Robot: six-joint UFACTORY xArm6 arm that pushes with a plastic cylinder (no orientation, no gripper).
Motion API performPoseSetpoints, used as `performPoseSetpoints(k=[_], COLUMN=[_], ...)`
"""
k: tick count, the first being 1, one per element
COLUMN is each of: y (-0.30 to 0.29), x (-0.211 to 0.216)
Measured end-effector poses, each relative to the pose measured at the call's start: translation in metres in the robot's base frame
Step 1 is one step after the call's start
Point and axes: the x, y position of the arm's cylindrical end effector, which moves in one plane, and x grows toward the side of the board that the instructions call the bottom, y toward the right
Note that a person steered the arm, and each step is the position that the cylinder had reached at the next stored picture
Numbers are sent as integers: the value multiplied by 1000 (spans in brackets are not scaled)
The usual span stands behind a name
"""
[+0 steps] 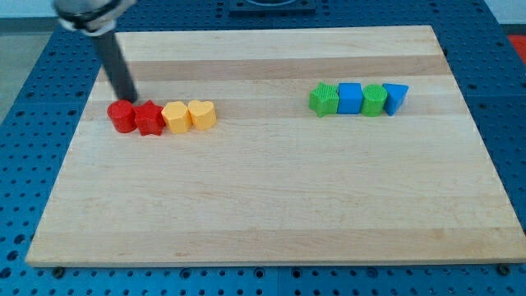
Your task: Move the red circle towards the top of the board
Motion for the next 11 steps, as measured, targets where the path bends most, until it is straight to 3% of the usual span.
performPoseSetpoints(k=[1, 3, 4, 6, 11], y=[-48, -35, -11, 21, 3], x=[12, 80, 83, 54, -42])
